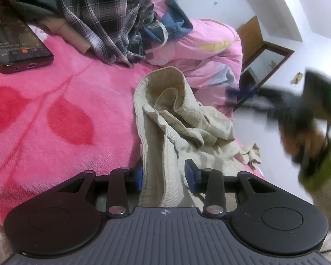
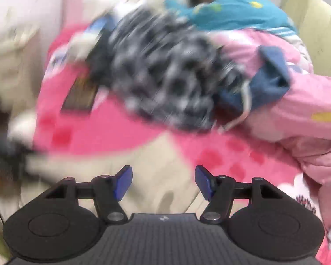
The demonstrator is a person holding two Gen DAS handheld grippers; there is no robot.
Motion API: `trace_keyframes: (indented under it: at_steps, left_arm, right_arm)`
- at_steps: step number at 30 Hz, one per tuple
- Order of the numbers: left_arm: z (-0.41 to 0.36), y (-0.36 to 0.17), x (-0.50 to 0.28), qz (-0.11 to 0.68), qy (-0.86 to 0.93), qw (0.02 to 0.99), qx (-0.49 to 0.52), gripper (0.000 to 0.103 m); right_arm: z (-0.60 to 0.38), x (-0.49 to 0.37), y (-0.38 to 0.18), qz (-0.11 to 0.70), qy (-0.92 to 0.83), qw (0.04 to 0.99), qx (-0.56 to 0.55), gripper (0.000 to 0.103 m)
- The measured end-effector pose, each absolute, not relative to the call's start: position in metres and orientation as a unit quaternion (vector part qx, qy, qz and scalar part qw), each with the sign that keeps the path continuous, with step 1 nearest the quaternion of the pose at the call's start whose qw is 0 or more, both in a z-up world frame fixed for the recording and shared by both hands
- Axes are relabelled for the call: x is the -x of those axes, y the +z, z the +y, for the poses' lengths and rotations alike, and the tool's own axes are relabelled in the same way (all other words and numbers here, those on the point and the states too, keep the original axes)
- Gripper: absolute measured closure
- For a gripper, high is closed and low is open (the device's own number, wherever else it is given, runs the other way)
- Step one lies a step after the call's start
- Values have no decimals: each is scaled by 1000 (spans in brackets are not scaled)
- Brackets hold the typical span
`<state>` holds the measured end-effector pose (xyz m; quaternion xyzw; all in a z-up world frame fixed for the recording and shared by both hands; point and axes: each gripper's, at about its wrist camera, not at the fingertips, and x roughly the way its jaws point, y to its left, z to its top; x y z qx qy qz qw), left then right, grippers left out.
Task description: Fold clothes
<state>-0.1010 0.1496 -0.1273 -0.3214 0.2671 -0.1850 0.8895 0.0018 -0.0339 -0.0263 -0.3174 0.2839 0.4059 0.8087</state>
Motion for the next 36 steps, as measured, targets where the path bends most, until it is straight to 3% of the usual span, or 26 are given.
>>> trace_keyframes:
  at_steps: [4, 6, 10, 15, 19, 21, 22, 23, 29, 33, 36]
  left_arm:
    - [146, -124, 102, 273, -181, 895, 302, 66]
    - [146, -124, 104, 274, -177, 896, 301, 66]
    - [146, -123, 107, 276, -169, 898, 300, 66]
    - [145, -122, 108, 278, -160, 898, 301, 66]
    - [147, -123, 107, 279, -165, 896, 305, 66]
    - [149, -124, 107, 278, -168, 894, 309, 66]
    - [150, -124, 107, 278, -171, 892, 311, 66]
    - [151, -125, 107, 279, -173, 891, 314, 66]
    - [152, -125, 106, 280, -178, 888, 318, 66]
    - [149, -123, 108, 281, -172, 892, 311, 66]
    - [147, -122, 110, 280, -167, 895, 304, 66]
  right_arm:
    - [-26, 10, -93, 263, 341, 795, 427, 49]
    - [-16, -22, -86, 263, 341, 812, 394, 53]
    - [4, -88, -70, 262, 341, 845, 318, 85]
    - [29, -169, -64, 254, 276, 891, 255, 85]
    - [3, -192, -67, 263, 219, 923, 176, 80]
    - [-24, -184, -58, 251, 226, 935, 109, 70]
    - [-42, -172, -50, 235, 236, 939, 84, 55]
    - [-62, -157, -42, 217, 244, 943, 68, 48]
    - [-110, -93, -22, 239, 312, 914, 98, 48]
    - [-75, -84, -49, 296, 358, 873, 151, 54]
    - [-41, -132, -84, 345, 301, 875, 156, 55]
